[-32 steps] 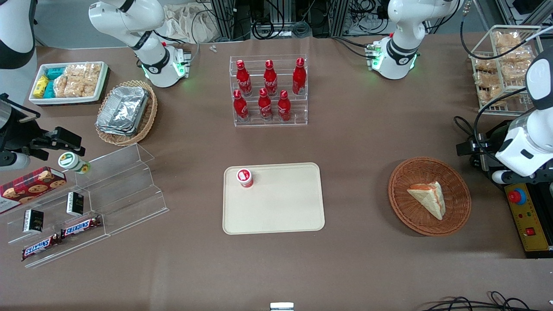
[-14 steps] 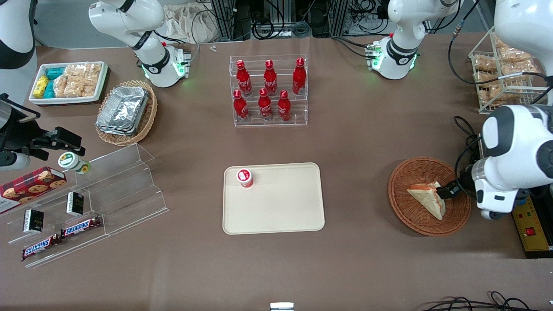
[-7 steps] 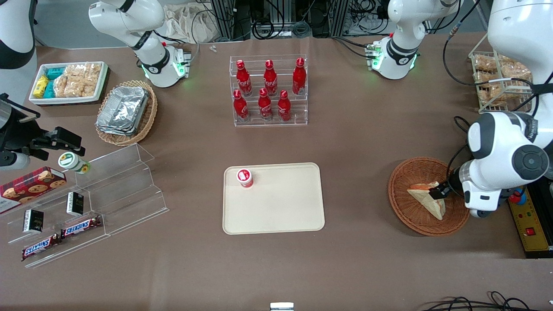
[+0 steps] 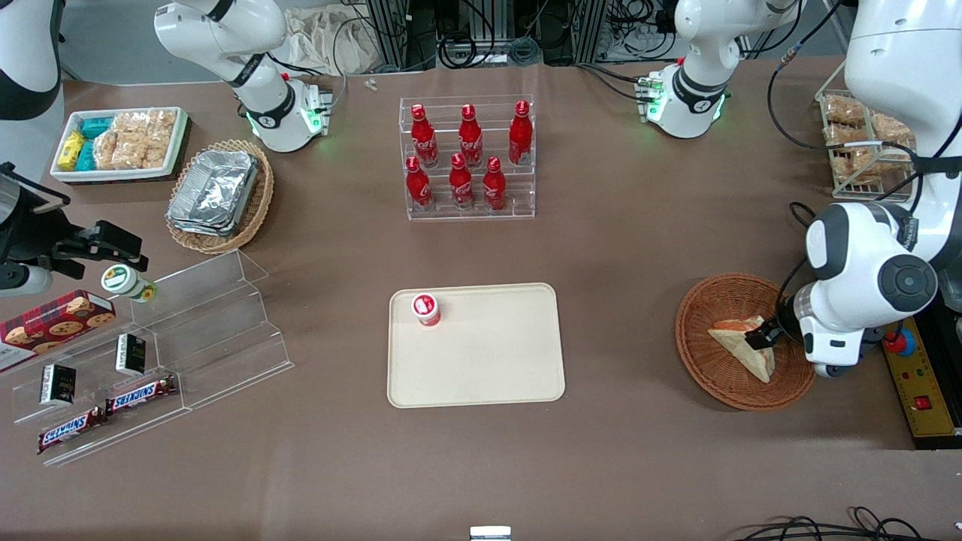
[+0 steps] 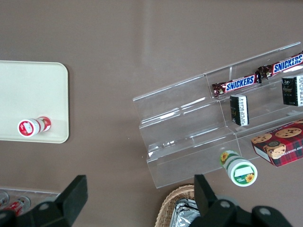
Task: Place sandwich from basket to tray
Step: 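Lower the open left gripper around the sandwich's wrapped end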
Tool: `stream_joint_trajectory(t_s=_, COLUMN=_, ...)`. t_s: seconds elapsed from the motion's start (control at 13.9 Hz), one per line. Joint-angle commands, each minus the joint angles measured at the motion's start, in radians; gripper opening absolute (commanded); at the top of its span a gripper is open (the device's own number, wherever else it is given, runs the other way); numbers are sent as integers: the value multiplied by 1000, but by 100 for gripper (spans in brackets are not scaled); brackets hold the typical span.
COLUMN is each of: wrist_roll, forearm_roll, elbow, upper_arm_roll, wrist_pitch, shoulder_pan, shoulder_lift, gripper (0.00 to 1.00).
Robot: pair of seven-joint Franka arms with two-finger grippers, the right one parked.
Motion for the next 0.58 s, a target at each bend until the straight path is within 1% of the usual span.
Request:
stream_joint_trajectory(t_s=0.0, wrist_roll=-27, forearm_roll=19, elbow=-14, upper_arm_roll=-3, wrist_pitch=36, shoulder_pan=1, shoulder_lift=4, gripper=100)
stream_joint_trajectory(t_s=0.5, wrist_roll=-46, forearm_roll=14, elbow=-15, upper_arm_roll=-3, wrist_pitch=77, shoulder_pan=1, shoulder_lift=33, gripper=100)
